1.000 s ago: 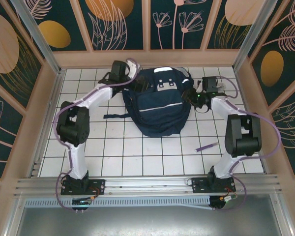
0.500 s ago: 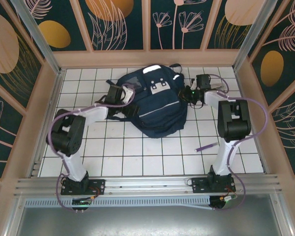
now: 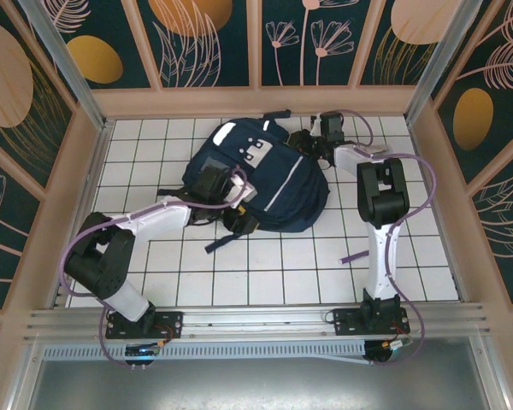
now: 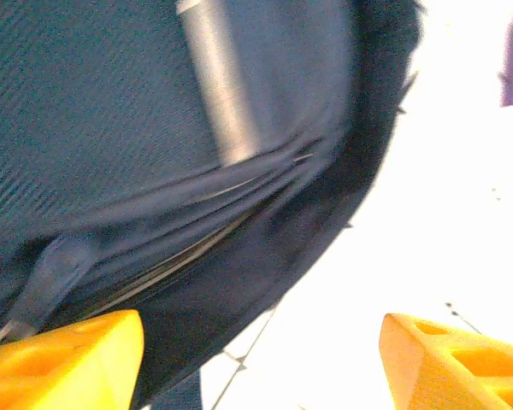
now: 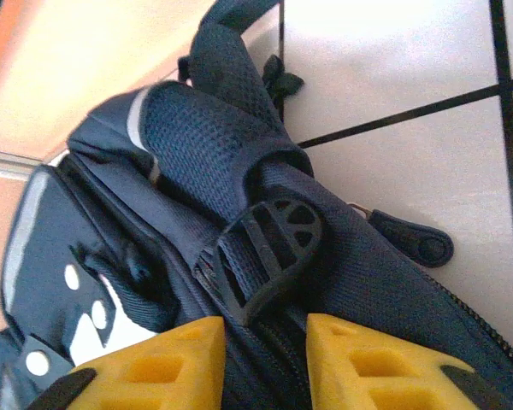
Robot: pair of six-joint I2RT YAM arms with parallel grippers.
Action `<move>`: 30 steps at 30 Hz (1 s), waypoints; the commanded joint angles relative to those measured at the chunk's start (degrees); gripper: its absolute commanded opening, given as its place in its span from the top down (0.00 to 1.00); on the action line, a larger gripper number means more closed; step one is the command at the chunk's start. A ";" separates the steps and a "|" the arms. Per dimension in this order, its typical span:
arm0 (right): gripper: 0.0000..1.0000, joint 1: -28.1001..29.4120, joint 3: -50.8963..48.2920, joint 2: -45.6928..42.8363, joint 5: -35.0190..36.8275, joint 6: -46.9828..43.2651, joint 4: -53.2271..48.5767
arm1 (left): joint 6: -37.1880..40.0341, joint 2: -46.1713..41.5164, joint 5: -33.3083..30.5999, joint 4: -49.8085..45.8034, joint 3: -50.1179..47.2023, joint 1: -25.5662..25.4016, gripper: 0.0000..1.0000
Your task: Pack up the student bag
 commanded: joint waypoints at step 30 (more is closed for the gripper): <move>0.75 2.56 -35.51 -26.64 1.61 -4.96 -3.17 | -2.71 7.98 -8.75 8.63 -2.90 11.21 0.32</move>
